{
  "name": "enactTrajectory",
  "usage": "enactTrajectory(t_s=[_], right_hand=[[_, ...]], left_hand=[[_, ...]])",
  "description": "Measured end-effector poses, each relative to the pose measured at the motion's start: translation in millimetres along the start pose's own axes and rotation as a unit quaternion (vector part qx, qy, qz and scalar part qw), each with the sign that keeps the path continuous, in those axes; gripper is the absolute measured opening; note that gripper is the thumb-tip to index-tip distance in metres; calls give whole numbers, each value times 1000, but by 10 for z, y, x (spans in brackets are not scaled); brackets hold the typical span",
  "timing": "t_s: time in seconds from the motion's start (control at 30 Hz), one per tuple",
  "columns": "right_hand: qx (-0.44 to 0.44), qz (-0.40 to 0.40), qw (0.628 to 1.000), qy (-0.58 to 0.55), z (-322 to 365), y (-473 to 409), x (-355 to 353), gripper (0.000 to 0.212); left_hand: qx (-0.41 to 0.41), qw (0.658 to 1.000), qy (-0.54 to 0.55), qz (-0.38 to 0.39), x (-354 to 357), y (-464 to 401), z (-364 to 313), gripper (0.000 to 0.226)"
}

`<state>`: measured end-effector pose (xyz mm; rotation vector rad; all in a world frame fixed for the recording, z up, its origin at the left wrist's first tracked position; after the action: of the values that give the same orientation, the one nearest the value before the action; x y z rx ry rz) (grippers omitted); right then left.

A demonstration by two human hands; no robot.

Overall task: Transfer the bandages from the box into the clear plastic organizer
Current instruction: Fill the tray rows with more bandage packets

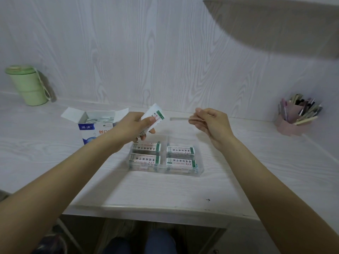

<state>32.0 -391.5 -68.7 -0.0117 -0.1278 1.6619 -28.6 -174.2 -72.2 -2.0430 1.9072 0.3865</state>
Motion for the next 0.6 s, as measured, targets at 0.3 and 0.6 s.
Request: enactTrajectory(t_s=[0.3, 0.6], right_hand=[[-42, 65, 894, 442, -255, -173, 70, 10], [-43, 113, 780, 614, -367, -215, 238, 18]], left_hand=[[-9, 1000, 11, 24, 86, -73, 31, 18], [-3, 1000, 8, 28, 116, -125, 66, 19]])
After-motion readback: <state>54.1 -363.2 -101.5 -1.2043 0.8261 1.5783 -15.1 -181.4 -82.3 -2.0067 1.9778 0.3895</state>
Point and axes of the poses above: each hand's wrist, its own y-axis away from the middle knuckle, its own x-axis out of the palm, z = x × y, the point moved 4 cm from there along -y, towards the middle knuckle, and after that the axes turned 1 degree about z, right-handed, at the moved point
